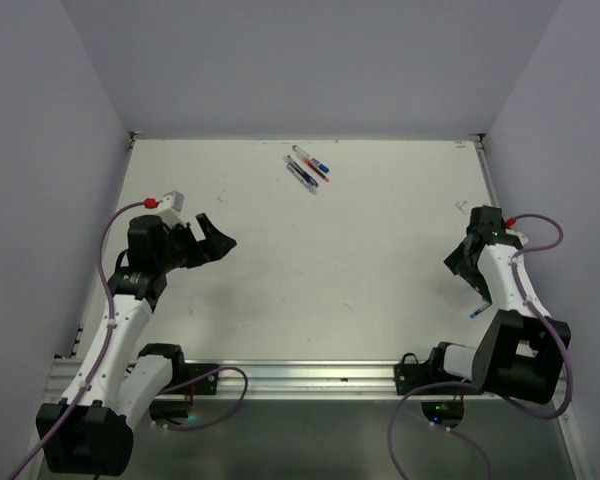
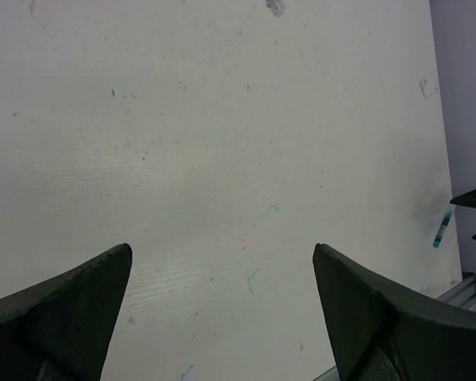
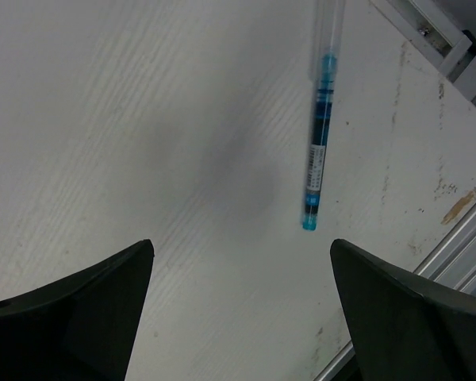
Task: Open the pen caps
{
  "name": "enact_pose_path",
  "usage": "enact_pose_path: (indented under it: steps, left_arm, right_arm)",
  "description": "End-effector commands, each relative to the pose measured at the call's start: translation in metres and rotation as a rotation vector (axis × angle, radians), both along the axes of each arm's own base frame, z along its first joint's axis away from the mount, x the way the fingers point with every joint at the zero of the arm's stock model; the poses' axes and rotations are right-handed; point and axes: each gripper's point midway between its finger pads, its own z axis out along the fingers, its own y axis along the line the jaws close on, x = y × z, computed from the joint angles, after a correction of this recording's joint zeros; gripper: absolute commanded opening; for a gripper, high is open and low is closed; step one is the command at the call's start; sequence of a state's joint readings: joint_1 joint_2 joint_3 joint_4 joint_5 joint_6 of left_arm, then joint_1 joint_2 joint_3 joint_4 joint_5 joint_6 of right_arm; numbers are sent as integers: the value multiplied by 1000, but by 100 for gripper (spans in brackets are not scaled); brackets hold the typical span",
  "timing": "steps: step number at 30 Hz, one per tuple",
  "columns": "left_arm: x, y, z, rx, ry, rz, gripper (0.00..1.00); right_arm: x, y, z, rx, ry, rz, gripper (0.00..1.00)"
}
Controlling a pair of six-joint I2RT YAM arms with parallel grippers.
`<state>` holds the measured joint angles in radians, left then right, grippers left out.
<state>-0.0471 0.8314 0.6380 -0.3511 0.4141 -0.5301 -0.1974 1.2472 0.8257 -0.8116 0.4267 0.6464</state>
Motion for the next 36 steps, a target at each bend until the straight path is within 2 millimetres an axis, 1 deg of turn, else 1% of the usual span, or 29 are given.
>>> enact_pose_path:
  steps: [1,4,6,7,9,11,14,16,19,22,23,26,28,29,30,31,33,36]
  left_arm:
    - [4,-15,17,-52,-50,-82,98]
    - [5,-17,24,-72,-61,-70,98]
    - [5,-17,29,-71,-73,-65,98]
    - [4,-19,30,-72,-76,-68,98]
    - [5,-19,35,-71,-84,-68,98]
    - [6,-20,39,-69,-86,-70,97]
    - [9,-19,41,-58,-86,-65,97]
    - [9,-19,40,-52,-86,-68,97]
    - [10,-19,37,-51,-78,-66,97]
    - [10,-20,35,-55,-76,-64,96]
    - [10,-20,35,-54,-76,-61,97]
    - [10,-20,35,-53,-77,-65,96]
    - [9,-20,36,-49,-79,-64,96]
    - [10,-19,37,-47,-81,-63,96]
    - [9,-19,37,-47,-81,-63,96]
    - [10,-19,37,-47,-81,-63,96]
    - [9,-20,37,-49,-82,-65,96]
    - [9,-19,40,-52,-90,-57,96]
  right_arm:
    - [6,-20,7,23,-37,-45,99]
    - [9,-30,6,39,-75,-75,99]
    - [8,-35,-1,64,-83,-102,99]
    - [10,-34,-5,89,-89,-102,99]
    - [8,-38,-17,112,-79,-123,99]
    - [6,-35,-34,165,-75,-130,98]
    - [1,-38,-51,188,-80,-155,97]
    - [-1,-38,-57,199,-74,-161,95]
    - [0,-40,-60,197,-72,-167,91]
    - [-2,-40,-64,197,-60,-170,91]
    - [-2,-40,-66,201,-52,-171,89]
    - [-4,-39,-69,204,-46,-181,86]
    - [-5,-39,-69,204,-45,-183,78]
    - [-6,-38,-68,202,-49,-184,78]
    - [-6,-39,-67,198,-51,-191,72]
    - [-7,-40,-67,191,-50,-192,70]
    - [-8,-40,-68,190,-47,-196,60]
    - [-12,-39,-72,194,-18,-208,59]
